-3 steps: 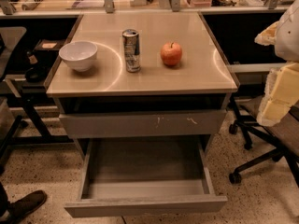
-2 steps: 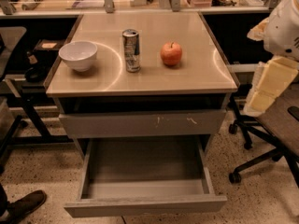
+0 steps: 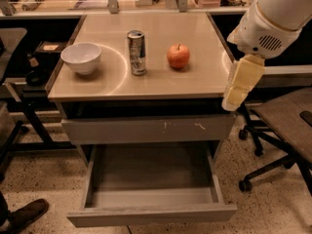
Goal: Place redbull can into middle drawer
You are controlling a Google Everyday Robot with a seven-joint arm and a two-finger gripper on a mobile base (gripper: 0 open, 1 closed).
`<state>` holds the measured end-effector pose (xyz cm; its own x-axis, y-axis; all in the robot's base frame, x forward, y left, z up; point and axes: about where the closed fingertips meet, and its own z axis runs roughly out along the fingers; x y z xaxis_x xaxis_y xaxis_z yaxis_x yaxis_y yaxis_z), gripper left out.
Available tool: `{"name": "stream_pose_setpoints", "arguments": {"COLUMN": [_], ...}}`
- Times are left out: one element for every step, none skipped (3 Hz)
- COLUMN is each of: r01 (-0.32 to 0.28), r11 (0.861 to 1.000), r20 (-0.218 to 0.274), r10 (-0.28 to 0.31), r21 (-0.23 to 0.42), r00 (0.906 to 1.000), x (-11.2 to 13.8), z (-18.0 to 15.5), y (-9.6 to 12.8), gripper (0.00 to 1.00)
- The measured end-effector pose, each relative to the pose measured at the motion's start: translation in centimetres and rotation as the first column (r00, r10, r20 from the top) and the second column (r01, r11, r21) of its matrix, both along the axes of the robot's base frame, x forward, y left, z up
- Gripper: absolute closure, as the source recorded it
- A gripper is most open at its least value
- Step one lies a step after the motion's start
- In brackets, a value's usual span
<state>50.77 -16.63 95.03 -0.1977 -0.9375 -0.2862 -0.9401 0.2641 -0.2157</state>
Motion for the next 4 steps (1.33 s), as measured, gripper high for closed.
{"name": "stream_pose_setpoints", "arguments": {"r01": [0.000,0.028,0.043,0.037], "r11": [1.000,0.998,0.990,0.978], "r20": [0.000,-0.008,-0.022,-0.025], "r10": [0.000,-0.027,-0.041,-0.033], "r21": [0.000,0.056,0.138,0.204], "r00": [1.0000,0.9996,0.9989,0.9992], "x": [0.0,1.7,4.5,7.4], "z": [0.0,-0.8,-1.7,-2.3], "y": [0.0,0.8,2.0,3.3], "gripper": [0.00,0.00,0.00,0.00]}}
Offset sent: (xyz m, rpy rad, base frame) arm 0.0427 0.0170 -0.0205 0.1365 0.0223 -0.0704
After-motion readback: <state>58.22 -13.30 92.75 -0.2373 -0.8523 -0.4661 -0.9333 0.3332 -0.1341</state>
